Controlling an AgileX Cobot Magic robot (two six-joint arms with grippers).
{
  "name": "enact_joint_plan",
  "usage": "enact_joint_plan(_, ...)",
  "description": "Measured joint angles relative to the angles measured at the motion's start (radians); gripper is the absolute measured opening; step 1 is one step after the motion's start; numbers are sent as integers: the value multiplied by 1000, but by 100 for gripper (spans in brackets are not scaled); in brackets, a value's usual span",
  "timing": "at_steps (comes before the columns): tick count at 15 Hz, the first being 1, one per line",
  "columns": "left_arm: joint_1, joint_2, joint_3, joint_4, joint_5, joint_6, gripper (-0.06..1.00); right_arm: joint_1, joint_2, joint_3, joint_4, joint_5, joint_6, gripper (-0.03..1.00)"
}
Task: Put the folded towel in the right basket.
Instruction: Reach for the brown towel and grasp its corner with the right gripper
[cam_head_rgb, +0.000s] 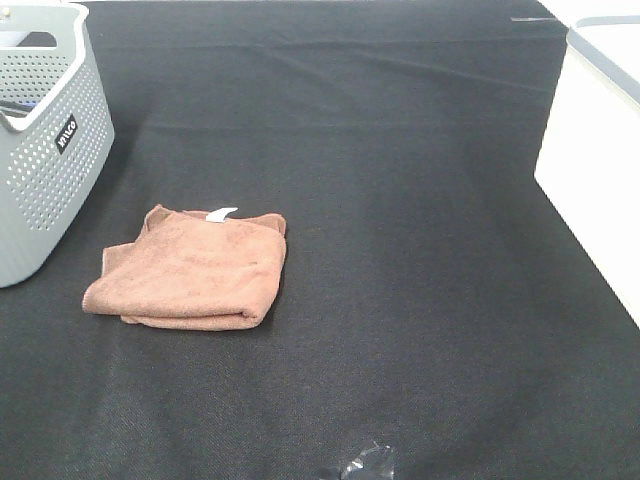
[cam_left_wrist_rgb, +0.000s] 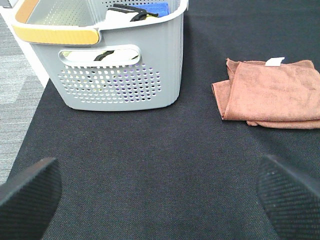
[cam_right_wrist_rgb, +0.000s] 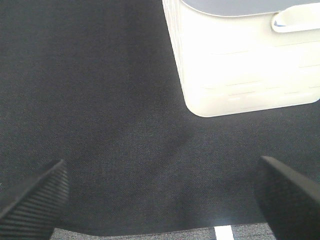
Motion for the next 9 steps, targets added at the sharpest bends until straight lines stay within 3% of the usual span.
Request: enact_joint_plan(9,0,0,0,0,0,0,99,0,0,0,0,0,0,97)
